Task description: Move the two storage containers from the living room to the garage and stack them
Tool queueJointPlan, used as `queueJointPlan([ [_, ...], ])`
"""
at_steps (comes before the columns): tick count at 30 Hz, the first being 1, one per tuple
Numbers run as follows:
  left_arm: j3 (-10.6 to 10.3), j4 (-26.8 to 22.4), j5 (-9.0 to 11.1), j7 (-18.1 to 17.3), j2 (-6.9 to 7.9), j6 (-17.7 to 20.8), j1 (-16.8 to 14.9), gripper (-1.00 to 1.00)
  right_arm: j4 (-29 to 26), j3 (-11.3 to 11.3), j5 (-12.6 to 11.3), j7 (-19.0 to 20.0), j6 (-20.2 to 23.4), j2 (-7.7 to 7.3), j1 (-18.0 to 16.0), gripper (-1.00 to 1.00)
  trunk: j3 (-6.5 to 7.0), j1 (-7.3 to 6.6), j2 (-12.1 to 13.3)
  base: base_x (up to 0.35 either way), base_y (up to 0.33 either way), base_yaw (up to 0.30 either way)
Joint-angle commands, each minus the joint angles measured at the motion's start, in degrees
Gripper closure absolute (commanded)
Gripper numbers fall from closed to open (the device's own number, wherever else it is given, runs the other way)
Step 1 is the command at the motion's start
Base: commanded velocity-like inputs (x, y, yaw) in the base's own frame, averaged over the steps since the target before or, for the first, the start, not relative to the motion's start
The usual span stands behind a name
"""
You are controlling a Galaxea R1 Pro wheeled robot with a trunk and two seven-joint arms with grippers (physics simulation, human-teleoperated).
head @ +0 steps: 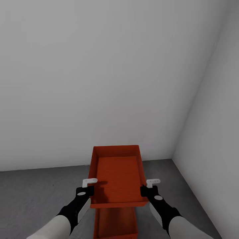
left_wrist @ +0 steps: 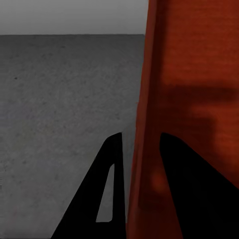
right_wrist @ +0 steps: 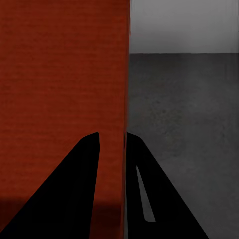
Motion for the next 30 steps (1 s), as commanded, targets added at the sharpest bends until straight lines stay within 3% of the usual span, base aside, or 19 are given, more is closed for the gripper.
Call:
queueJointPlan([
  [1, 2.20, -0.36, 0.23, 0.48, 1.38, -0.49, -0.08, 1.00, 0.13, -0.39, -2.75, -0.33, -0.06, -0.12, -0.05, 1.00, -0.20, 0.03, -0.13, 0.000, 0.000, 0.141],
  [30, 2.20, -0.36, 0.11, 0.48, 1.38, -0.49, -0.08, 1.00, 0.13, -0.43, -2.75, -0.33, -0.06, -0.12, -0.05, 1.00, -2.59, 0.03, -0.13, 0.000, 0.000, 0.122],
])
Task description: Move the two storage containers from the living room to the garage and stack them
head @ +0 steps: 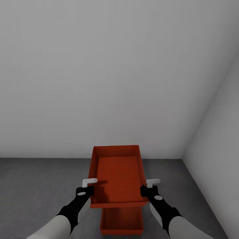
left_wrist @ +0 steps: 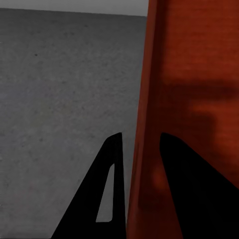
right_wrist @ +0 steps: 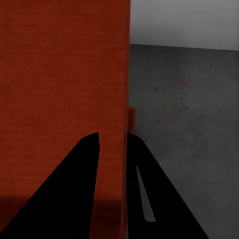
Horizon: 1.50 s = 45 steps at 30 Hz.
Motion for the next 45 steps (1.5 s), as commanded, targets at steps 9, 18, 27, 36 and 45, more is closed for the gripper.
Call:
queueJointPlan([
  [9, 2.10, -0.36, 0.15, 0.48, 1.37, -0.47, -0.08, 1.00, 0.13, -0.42, -2.77, -0.33, 0.00, -0.12, -0.05, 1.00, -0.90, 0.03, -0.13, 0.000, 0.000, 0.069],
  [18, 2.10, -0.36, 0.15, 0.48, 1.36, -0.48, -0.07, 1.00, 0.13, -0.39, -2.77, -0.40, 0.02, -0.03, -0.05, 1.00, -1.73, 0.03, -0.13, 0.000, 0.000, 0.003],
  [27, 2.10, -0.36, 0.15, 0.48, 1.36, -0.48, -0.07, 1.00, 0.13, -0.35, -2.77, -0.38, 0.03, 0.02, -0.05, 1.00, -2.56, 0.03, -0.13, 0.000, 0.000, 0.000],
  [36, 2.10, -0.36, 0.15, 0.48, 1.37, -0.48, -0.07, 1.00, 0.13, -0.34, -2.77, -0.42, 0.03, 0.06, -0.05, 1.00, -3.39, 0.03, -0.13, 0.000, 0.000, -0.042],
  [45, 2.10, -0.36, 0.15, 0.48, 1.36, -0.48, -0.07, 1.00, 0.13, -0.34, -2.77, -0.42, 0.03, 0.03, -0.05, 1.00, -4.22, 0.03, -0.13, 0.000, 0.000, -0.124],
])
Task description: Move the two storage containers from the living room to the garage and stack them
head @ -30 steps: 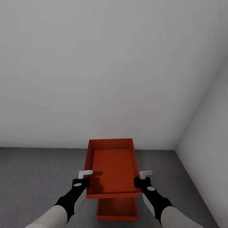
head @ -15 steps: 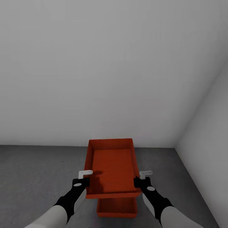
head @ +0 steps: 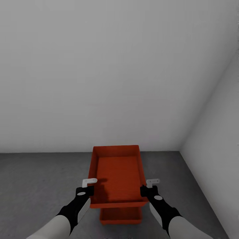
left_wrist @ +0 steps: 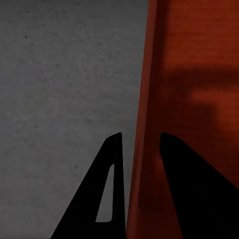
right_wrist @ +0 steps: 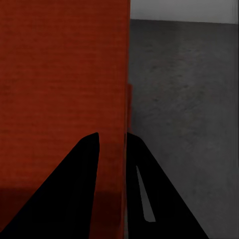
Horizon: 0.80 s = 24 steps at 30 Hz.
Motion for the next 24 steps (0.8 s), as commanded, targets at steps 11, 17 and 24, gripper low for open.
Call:
queueJointPlan([
  [11, 2.16, -0.38, 0.09, 0.54, 1.28, -0.54, -0.08, 1.00, 0.15, -0.33, -2.83, -0.33, -0.14, -0.04, -0.06, 1.00, -1.07, 0.03, -0.12, 0.000, 0.000, -0.132],
  [17, 2.16, -0.38, 0.13, 0.54, 1.26, -0.54, -0.08, 1.00, 0.15, -0.33, -2.83, -0.33, -0.15, -0.04, -0.06, 1.00, -1.59, 0.03, -0.12, 0.000, 0.000, -0.095],
  [24, 2.16, -0.38, 0.09, 0.54, 1.26, -0.54, -0.10, 1.00, 0.15, -0.33, -2.83, -0.33, -0.15, -0.04, -0.06, 1.00, -2.20, 0.03, -0.12, 0.000, 0.000, -0.094],
])
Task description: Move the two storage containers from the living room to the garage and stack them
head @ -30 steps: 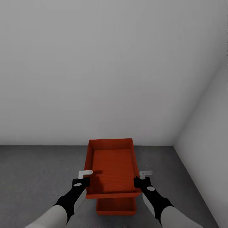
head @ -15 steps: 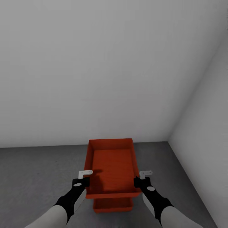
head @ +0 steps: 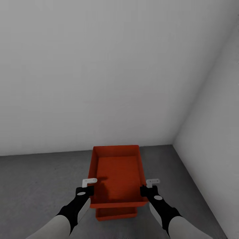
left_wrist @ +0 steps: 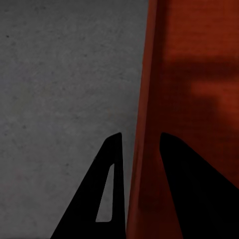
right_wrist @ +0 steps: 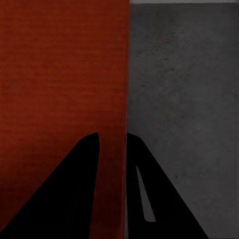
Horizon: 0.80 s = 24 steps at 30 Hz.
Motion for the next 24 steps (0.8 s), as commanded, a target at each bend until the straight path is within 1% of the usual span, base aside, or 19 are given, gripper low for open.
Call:
queueJointPlan([
  [1, 2.27, -0.36, 0.03, 0.55, 1.21, -0.49, -0.05, 1.00, 0.15, -0.32, -2.81, -0.27, -0.06, -0.07, -0.05, 1.00, -0.19, 0.03, -0.12, 0.000, 0.000, -0.094],
  [14, 2.27, -0.19, 0.12, 0.55, 1.18, -0.49, -0.06, 1.00, 0.15, -0.33, -2.81, -0.25, -0.06, -0.07, -0.05, 1.00, -1.29, 0.03, -0.12, 0.000, 0.000, -0.092],
  [24, 2.27, -0.28, 0.20, 0.55, 1.16, -0.49, -0.02, 1.00, 0.15, -0.32, -2.81, -0.27, -0.11, -0.09, -0.05, 1.00, -1.39, 0.03, -0.12, 0.000, 0.000, -0.012],
])
